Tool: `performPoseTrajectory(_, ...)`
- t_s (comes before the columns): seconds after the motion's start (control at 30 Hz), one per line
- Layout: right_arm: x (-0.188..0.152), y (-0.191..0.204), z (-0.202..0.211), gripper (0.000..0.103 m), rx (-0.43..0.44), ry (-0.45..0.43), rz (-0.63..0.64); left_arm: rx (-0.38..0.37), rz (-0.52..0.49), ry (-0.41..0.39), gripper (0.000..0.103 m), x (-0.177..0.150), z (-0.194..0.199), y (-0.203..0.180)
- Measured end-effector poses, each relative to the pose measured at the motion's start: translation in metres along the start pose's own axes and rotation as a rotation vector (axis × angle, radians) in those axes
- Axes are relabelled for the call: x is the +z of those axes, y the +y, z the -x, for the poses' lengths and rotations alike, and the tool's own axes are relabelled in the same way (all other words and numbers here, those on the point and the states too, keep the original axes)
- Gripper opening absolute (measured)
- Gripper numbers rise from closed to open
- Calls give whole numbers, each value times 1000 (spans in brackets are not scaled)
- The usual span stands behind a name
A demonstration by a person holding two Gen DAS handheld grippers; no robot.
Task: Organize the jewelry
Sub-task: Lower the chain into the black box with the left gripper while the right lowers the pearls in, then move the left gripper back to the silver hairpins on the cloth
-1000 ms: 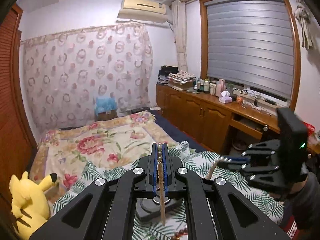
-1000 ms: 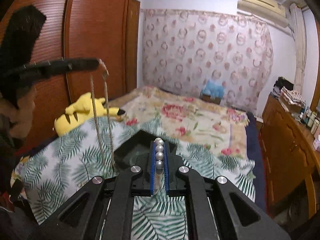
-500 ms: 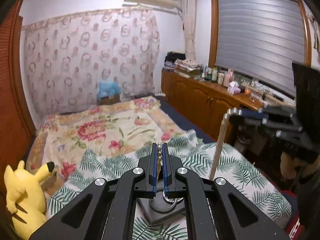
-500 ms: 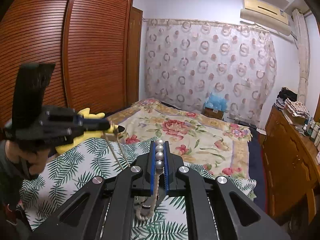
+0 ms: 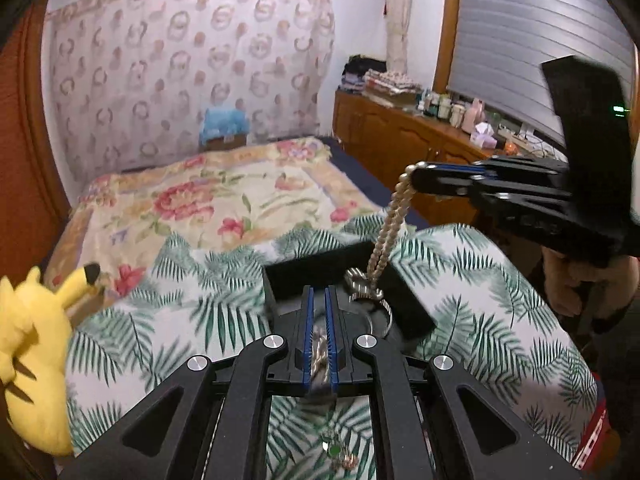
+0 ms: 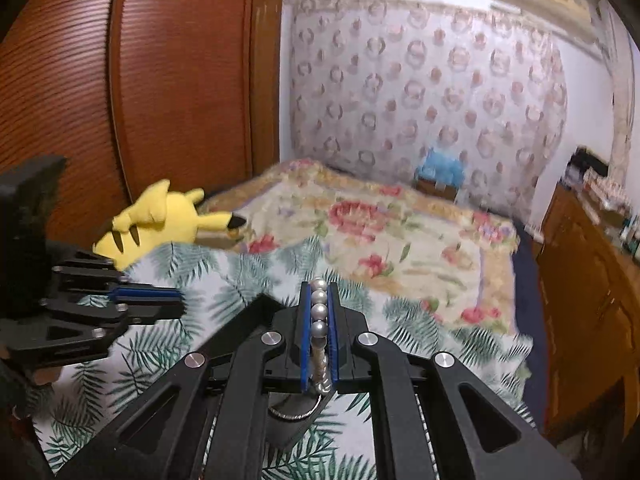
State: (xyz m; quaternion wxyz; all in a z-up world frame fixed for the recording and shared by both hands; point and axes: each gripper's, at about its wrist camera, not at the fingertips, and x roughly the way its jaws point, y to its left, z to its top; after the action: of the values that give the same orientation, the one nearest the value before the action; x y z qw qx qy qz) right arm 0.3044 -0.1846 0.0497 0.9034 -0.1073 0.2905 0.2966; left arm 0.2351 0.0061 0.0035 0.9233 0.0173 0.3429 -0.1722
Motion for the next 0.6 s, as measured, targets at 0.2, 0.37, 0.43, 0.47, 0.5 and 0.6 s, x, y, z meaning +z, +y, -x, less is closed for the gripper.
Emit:
performPoseTrajectory(0.2,-17,2,-9,10,7,21,-41,18,28,26,24,-35,9,0)
performPoseTrajectory(0.37,-40,18,13,10,21,10,-41,38,48,33,34,-63,26,-3)
performPoseTrajectory(0.43,-57,28,20,10,34,22,-37,47,45,31,35,-72,32,-6)
performPoseTrajectory(0.47,-66,34,22,10,36,31,-32,48,49,32,36,-79,35,-8)
performPoseTrajectory(0.5,-74,38,25,10,36,39,-30,48,52,33,36,-83,37,-9)
performPoseTrajectory(0.6,-99,52,30,10,47,64,-32,48,51,33,37,-99,46,-14)
